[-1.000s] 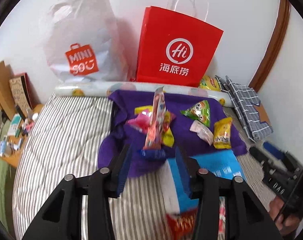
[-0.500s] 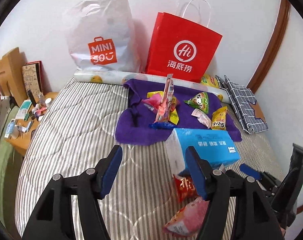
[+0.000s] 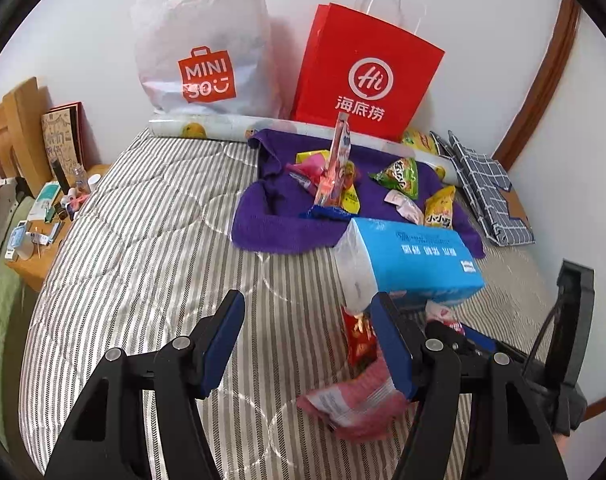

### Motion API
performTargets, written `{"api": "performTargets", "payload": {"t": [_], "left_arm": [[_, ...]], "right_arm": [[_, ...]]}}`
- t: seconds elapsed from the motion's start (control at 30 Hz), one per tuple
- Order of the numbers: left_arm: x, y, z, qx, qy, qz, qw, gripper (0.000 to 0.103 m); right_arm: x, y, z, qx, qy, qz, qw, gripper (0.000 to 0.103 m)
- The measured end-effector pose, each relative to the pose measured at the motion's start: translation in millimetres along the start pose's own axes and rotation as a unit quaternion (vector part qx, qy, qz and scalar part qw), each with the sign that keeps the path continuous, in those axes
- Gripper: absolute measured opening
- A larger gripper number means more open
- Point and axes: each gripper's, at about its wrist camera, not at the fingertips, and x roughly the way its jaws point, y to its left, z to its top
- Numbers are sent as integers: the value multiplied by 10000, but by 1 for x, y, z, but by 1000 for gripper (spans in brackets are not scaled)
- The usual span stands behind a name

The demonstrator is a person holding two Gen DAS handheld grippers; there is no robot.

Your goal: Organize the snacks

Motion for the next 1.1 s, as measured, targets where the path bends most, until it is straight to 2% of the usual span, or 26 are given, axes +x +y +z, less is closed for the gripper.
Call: {"api": "performTargets", "payload": {"t": [0.07, 0.1, 0.13, 0.2, 0.33, 0.47, 0.77, 0.97, 1.1], "left_arm": [[1, 0, -3, 26, 17, -10, 10000, 65], [1, -1, -4, 39, 29, -22, 10000, 65], [2, -1, -5, 51, 42, -33, 10000, 65], [5, -2, -7, 83, 89, -48, 9999, 65], [10, -6, -14, 157, 193, -146, 9996, 65], [18, -17, -23, 442, 336, -389, 9977, 66], [36, -33, -42, 587, 860, -1100, 9885, 68], [45, -43, -55, 759, 941, -1063, 9870, 73], [44, -44, -61, 844, 796, -1008, 9881, 73]], "right_arm": [[1, 1, 0, -60, 1, 26, 10000, 60], [0, 1, -1, -133, -6, 77, 9999, 56], [-1, 3, -2, -238, 2, 119, 9996, 48], [-4, 6, -3, -422, -30, -5, 9991, 46], [-15, 5, -8, -702, -151, -308, 9969, 45], [-25, -9, -13, -587, -135, -341, 9976, 45], [-44, -35, -20, -387, -272, -608, 9970, 45], [-44, -44, -25, -390, -232, -681, 9966, 46], [-42, -41, -26, -785, -282, -1044, 9910, 47]]}}
